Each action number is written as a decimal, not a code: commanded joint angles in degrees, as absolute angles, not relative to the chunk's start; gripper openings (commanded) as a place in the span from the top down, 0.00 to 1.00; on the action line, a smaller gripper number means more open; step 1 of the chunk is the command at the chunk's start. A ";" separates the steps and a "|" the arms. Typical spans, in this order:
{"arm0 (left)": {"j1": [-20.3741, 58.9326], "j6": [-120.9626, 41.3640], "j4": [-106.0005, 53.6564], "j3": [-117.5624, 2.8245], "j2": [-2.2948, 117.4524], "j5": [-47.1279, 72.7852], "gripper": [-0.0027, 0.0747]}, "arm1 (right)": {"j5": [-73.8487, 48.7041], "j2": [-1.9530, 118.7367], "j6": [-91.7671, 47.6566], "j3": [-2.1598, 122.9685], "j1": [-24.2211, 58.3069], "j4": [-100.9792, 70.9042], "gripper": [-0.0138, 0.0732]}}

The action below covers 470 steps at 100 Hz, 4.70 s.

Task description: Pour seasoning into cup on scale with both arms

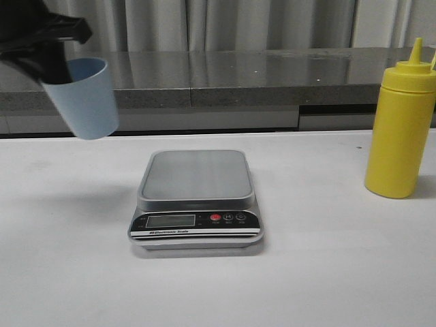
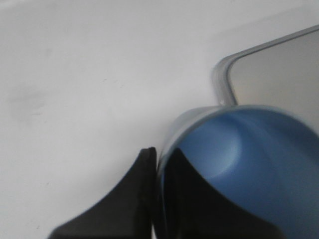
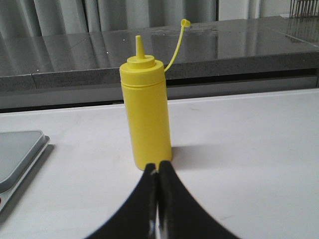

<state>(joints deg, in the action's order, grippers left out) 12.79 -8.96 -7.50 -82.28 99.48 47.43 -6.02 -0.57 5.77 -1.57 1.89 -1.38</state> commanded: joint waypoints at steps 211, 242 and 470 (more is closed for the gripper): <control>29.05 -0.87 -7.63 -91.79 92.13 44.48 0.99 | -1.55 -1.78 5.60 -0.58 1.57 -0.84 0.92; 28.92 0.70 -7.48 -69.05 71.44 31.96 0.99 | -1.55 -1.78 5.60 -0.58 1.57 -0.84 0.92; 26.20 1.82 -7.60 -19.89 -1.17 26.41 0.99 | 11.89 45.46 6.17 17.85 1.68 -1.91 0.35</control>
